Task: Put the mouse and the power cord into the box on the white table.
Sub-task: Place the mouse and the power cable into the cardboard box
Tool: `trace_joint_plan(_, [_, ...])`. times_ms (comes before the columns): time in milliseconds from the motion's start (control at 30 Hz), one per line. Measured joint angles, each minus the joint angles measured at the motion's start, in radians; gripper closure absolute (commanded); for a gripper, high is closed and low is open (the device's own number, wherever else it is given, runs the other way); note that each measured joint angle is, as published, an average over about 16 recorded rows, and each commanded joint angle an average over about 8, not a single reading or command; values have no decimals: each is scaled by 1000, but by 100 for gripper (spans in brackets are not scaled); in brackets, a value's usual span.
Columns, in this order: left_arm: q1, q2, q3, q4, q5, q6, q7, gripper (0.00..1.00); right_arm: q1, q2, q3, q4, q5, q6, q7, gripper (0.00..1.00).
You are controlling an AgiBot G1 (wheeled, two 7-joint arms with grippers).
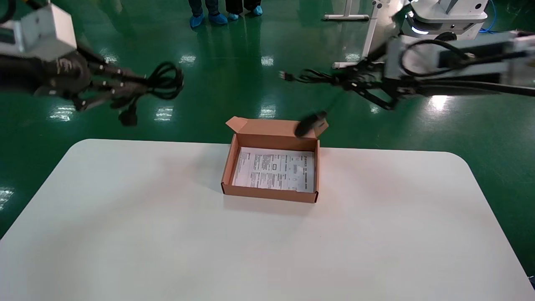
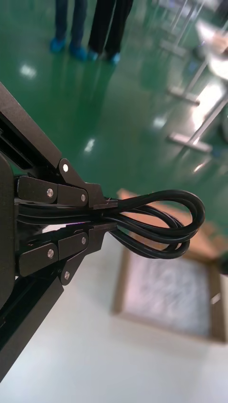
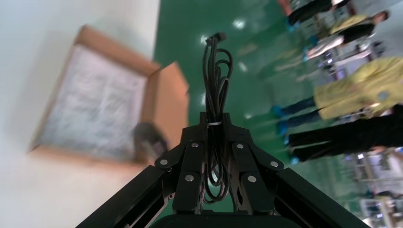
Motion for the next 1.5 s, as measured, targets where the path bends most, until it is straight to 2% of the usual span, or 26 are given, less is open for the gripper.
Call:
trace_joint_plan(233, [-42, 60, -29, 37, -35, -45, 18, 100, -14, -147, 4, -28, 9, 99, -30, 100])
trace_joint_plan(400, [-59, 94, -36, 85, -42, -49, 54, 100, -40, -224, -6, -64, -1, 138, -72, 100])
trace_joint_plan(600, [-69, 113, -33, 142, -40, -31, 93, 100, -75, -272, -25, -105, -22, 164, -113, 100])
trace_joint_plan(900, [-78, 119, -26, 203, -31, 2, 126, 100, -134, -294, -64, -122, -57, 191, -128, 98])
trace_joint_plan(933, [-79, 119, -25, 208, -30, 6, 128, 100, -140, -295, -69, -121, -60, 194, -125, 93])
trace_joint_plan(967, [-80, 120, -25, 213, -30, 9, 131, 100, -146, -296, -73, -119, -62, 197, -123, 83])
trace_joint_plan(1133, [-82, 123, -23, 232, -28, 26, 140, 100, -168, -298, -94, -103, -71, 204, -108, 20])
trace_joint_plan(1200, [-82, 124, -22, 238, -27, 33, 143, 100, -174, -298, -101, -96, -72, 206, -101, 2])
trace_joint_plan(1500, [-71, 136, -18, 253, -25, 60, 155, 100, -179, -294, -124, -76, -63, 215, -83, 0])
